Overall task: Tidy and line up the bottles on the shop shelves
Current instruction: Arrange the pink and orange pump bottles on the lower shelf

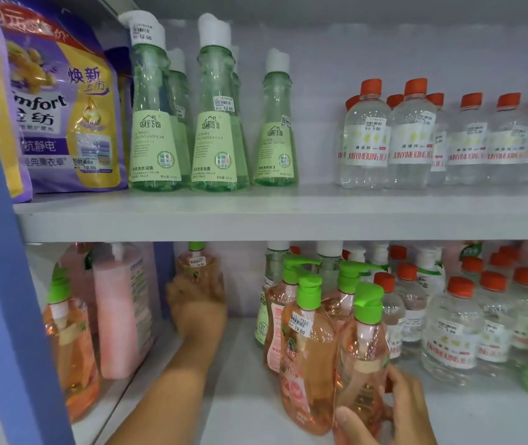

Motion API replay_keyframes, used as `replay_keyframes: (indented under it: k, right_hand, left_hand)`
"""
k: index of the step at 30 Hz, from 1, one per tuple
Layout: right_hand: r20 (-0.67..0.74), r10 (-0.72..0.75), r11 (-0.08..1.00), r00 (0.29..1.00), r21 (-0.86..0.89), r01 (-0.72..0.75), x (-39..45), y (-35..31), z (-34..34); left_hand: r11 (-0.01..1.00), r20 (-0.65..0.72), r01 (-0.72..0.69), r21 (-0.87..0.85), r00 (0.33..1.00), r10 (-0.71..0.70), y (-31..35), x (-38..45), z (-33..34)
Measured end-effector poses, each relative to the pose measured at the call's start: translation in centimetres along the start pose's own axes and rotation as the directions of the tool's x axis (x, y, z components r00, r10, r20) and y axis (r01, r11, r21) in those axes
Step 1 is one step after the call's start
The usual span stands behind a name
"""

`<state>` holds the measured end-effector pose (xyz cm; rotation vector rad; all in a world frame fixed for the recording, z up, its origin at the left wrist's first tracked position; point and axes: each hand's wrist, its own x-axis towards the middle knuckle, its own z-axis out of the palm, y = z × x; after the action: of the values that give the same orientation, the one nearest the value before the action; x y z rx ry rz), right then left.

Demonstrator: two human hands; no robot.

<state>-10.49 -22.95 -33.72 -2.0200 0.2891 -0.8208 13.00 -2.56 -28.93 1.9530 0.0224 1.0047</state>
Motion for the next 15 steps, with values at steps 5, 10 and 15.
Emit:
replay_keyframes:
  k: [5, 10, 15]
  right_hand:
    - [0.044, -0.036, 0.998, 0.998, 0.057, 0.034, -0.4, -0.1, -0.4]
    - [0.030, -0.016, 1.000, 0.999, 0.021, 0.016, 0.0, 0.7, -0.1]
    - [0.174, 0.000, 0.995, 0.985, 0.094, -0.017, 0.8, -0.4, 0.7]
  left_hand:
    - [0.822, 0.592, 0.293, -0.488, 0.804, 0.065, 5.1, -6.7, -2.4]
    - [0.823, 0.707, 0.389, -0.415, 0.707, 0.022, 5.3, -7.5, -2.7]
    - [0.871, 0.559, 0.293, -0.395, 0.829, -0.025, 1.8, -6.7, -5.8]
